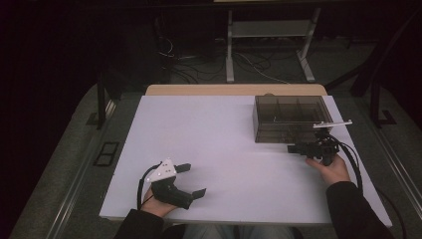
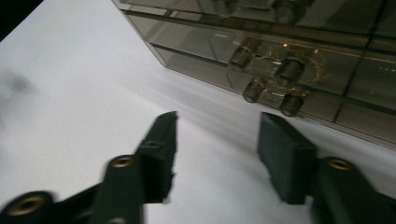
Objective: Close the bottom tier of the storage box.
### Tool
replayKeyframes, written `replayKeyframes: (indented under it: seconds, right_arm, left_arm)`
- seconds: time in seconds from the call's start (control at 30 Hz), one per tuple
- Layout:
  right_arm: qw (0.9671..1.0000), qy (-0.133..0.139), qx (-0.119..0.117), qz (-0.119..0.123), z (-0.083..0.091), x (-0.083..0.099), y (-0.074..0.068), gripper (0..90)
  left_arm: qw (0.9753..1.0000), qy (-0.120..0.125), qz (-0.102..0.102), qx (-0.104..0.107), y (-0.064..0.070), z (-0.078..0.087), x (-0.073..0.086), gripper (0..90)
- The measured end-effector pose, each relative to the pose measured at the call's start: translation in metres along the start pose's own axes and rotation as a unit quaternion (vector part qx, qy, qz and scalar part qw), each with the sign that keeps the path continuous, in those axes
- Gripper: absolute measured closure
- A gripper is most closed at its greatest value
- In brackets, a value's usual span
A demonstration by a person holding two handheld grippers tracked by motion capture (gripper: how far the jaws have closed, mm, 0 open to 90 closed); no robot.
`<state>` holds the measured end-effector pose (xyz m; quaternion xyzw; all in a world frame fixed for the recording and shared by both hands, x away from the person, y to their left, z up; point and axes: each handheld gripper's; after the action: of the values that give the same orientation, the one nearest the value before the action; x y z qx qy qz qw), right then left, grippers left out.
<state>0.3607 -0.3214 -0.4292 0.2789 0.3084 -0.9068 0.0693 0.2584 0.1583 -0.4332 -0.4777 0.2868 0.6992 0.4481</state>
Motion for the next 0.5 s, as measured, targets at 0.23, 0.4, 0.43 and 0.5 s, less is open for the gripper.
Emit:
replayKeyframes:
  seconds: [0.23, 0.4, 0.43, 0.5]
  right_arm:
    - [0.9998, 0.019, -0.009, 0.008, 0.011, 0.007, -0.015, 9.9]
    - [0.9992, 0.021, -0.017, 0.028, 0.014, 0.015, -0.026, 0.0]
    - [0.9992, 0.017, -0.02, 0.031, 0.014, 0.017, -0.028, 0.0]
    - [0.9989, 0.015, -0.026, 0.036, 0.015, 0.02, -0.031, 0.0]
  left_arm:
    - [1.0, 0.0, 0.0, 0.0, 0.0, 0.0, 0.0, 0.0]
    - [1.0, 0.001, 0.0, 0.0, 0.0, 0.0, 0.0, 0.0]
    - [1.0, 0.001, -0.001, 0.0, 0.0, 0.001, 0.0, 0.0]
    - [1.0, 0.001, 0.0, 0.001, 0.0, 0.001, 0.0, 0.0]
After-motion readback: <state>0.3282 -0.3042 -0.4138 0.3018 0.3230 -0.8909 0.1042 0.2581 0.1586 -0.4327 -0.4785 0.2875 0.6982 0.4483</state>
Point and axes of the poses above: each handheld gripper's, and its own axes: z roughly backward along the jaws, x roughly out of its underside, y roughly to its right, and after that the axes turned 13 degrees about -z, right-handed
